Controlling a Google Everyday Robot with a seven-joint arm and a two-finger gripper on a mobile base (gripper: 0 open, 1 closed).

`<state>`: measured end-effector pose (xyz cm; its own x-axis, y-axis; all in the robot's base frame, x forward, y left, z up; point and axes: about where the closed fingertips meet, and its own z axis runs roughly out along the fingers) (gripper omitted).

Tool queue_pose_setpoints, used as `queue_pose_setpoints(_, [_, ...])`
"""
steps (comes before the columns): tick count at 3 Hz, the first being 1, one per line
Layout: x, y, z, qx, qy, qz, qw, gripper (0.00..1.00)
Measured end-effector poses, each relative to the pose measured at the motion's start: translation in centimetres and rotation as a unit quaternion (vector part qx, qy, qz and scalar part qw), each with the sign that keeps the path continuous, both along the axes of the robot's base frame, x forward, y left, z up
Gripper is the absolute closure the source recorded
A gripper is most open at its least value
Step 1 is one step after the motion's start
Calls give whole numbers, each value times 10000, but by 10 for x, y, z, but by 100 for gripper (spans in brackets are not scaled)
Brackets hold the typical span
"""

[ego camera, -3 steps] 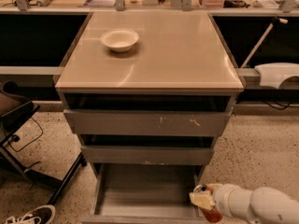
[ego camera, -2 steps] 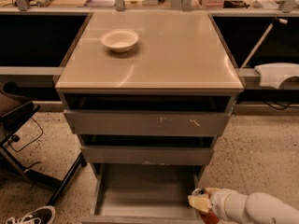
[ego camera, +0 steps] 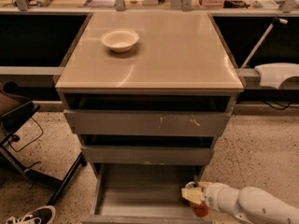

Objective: Place coke can into bottom drawer

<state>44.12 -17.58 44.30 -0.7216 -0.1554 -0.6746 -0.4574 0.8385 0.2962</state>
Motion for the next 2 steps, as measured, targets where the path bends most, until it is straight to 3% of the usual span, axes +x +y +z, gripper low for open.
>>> queue_pose_setpoints(1, [49,40,-25,604,-272,28,9978,100])
queue_pose_setpoints(2, [45,52,-55,888,-77,-85,9960,100])
